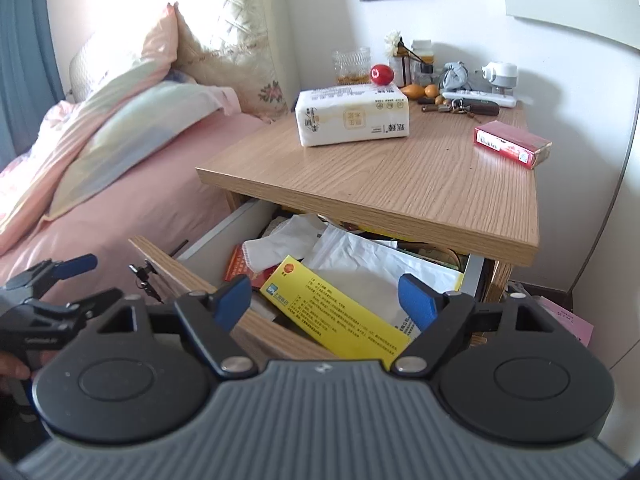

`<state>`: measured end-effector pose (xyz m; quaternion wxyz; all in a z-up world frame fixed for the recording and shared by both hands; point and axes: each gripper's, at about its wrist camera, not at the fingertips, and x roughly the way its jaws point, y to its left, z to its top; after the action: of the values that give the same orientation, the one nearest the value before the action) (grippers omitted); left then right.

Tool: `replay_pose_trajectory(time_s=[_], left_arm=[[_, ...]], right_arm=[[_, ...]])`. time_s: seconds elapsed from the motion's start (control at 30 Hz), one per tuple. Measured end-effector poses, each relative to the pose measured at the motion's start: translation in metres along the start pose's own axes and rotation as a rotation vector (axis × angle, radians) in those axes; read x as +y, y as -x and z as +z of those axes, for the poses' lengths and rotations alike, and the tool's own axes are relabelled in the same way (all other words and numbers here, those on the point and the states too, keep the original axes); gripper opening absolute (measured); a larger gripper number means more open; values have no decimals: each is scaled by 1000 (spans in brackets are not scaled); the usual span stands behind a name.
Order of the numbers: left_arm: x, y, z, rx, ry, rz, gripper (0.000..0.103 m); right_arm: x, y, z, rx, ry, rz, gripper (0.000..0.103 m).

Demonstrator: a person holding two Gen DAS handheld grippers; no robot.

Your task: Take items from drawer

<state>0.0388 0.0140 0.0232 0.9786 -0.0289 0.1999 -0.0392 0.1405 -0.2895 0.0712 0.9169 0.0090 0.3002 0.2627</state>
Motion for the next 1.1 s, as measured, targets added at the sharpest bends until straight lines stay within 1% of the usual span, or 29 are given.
replay_pose_trajectory(time_s=[0.03,0.07,0.13,0.3,0.37,0.43,0.57,0.6,0.7,0.8,0.9,1.1], left_arm=[[1,-1,1,0,-1,-3,103],[1,-1,1,0,-1,-6,103],[3,-3,3,7,-2,-8,103],[9,-11,7,31,-1,1,103],[11,-15,10,36,-7,8,103],[15,-22,12,50,2,8,103],[25,-39,17,91,34,-33,103],[27,-42,18,95,35,-37,103],[29,-48,17,92,10,-64,103],[29,-52,15,88,-14,-81,103],[34,-56,15,79,-16,-84,103],[48,-64,13,94,-15,-108,103]], right_arm=[[0,3,-5,-16,0,4,93],[1,6,-10,-31,-3,10,94],[1,12,-19,-63,-8,20,94],[0,33,-40,-208,20,-2,94],[-5,37,-48,-236,19,-18,94],[-13,37,-55,-236,2,-21,94],[-31,37,-70,-259,-21,-74,94],[-35,37,-74,-270,-16,-89,94],[-52,34,-87,-257,-39,-96,94],[-62,27,-94,-250,-57,-90,94],[-65,21,-100,-263,-56,-73,94],[-61,8,-104,-256,-1,-39,94]])
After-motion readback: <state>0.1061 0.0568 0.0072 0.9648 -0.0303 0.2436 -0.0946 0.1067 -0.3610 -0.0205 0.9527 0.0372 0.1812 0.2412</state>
